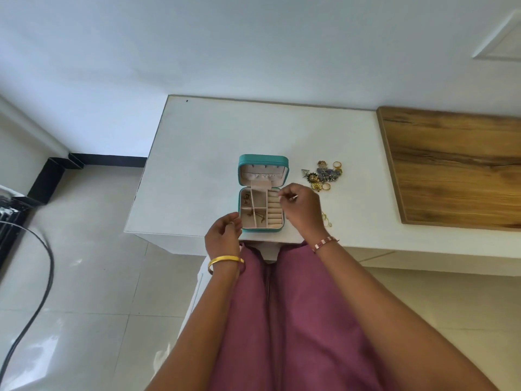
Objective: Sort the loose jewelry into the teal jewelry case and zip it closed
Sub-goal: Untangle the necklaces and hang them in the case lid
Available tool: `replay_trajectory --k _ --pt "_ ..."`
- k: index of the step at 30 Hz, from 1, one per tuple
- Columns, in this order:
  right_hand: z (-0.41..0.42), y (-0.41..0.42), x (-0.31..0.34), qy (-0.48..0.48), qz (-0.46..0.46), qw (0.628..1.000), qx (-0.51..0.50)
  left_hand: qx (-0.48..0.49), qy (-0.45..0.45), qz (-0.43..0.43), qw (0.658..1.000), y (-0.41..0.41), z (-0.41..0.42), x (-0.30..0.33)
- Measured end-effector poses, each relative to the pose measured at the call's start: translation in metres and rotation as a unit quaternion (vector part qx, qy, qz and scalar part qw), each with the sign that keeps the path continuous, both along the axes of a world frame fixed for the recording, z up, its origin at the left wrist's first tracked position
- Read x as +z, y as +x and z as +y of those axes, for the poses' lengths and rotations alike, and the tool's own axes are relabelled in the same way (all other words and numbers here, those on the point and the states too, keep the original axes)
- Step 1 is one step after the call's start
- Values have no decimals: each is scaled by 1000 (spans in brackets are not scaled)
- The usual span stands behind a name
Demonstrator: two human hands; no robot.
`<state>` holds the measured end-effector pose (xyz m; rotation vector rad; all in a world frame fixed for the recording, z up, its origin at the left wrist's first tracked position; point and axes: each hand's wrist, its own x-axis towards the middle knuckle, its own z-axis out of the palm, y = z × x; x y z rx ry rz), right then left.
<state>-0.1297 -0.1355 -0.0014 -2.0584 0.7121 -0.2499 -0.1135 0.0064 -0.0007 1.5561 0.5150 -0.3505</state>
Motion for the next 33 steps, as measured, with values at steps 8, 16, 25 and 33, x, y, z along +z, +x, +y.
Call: replay_trajectory --k 8,16,25,33 --pt "31 22 -5 -213 132 954 168 -89 104 -34 990 -2 2 -7" --pt "41 37 -2 -379 165 876 247 -122 135 -50 982 -2 3 -10" --pt "52 32 -5 -390 152 870 260 -140 134 -49 980 -2 5 -9" --pt "36 29 -5 -391 170 862 273 -150 131 -47 979 -3 5 -11"
